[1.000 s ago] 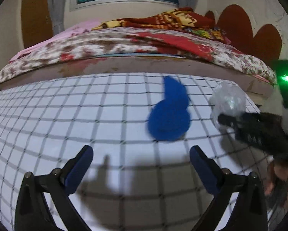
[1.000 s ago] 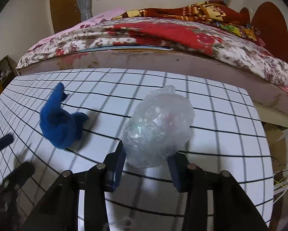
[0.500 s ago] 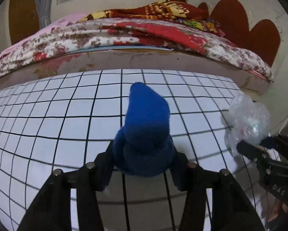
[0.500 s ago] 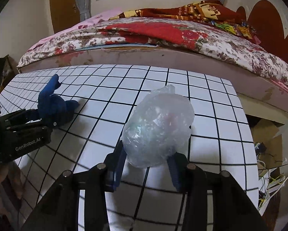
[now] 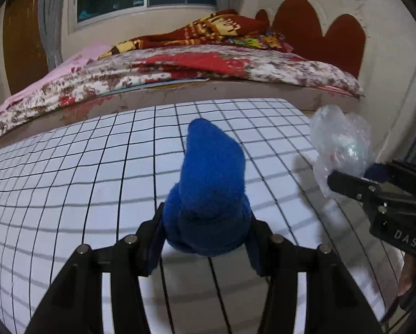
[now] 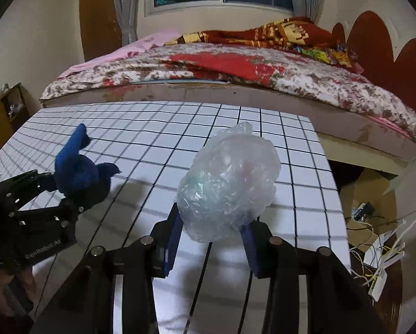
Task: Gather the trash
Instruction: 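Carry the blue hat and plastic bag over the black bin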
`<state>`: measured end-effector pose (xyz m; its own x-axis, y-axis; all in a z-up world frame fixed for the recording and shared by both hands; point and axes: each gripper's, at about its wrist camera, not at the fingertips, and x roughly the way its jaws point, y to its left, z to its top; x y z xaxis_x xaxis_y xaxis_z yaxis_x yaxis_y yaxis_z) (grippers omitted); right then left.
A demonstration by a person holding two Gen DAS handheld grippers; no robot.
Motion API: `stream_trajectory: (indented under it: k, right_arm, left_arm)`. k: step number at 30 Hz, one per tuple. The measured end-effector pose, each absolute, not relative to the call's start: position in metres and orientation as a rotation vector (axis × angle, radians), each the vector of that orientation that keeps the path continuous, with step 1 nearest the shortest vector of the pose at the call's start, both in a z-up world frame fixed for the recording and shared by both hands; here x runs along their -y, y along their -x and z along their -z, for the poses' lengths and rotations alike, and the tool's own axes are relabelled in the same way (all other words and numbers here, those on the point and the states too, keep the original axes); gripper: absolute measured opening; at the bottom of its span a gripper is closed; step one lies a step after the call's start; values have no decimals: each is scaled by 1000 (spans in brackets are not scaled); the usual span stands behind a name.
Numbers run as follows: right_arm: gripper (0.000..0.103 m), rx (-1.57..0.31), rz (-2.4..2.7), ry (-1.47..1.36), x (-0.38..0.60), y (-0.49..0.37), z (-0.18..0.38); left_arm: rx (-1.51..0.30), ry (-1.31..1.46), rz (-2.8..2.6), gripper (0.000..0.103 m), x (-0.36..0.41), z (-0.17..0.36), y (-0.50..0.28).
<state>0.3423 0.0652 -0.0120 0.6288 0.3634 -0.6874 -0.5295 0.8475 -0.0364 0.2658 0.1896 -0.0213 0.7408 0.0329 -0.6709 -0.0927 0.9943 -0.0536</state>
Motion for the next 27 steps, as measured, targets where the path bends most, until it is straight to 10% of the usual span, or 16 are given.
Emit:
stream_trajectory:
  k: [27]
  right_arm:
    - [42,-576,-390,157,85,-168,-34]
  left_arm:
    - [-633,81,114,52,-71,-13,-144]
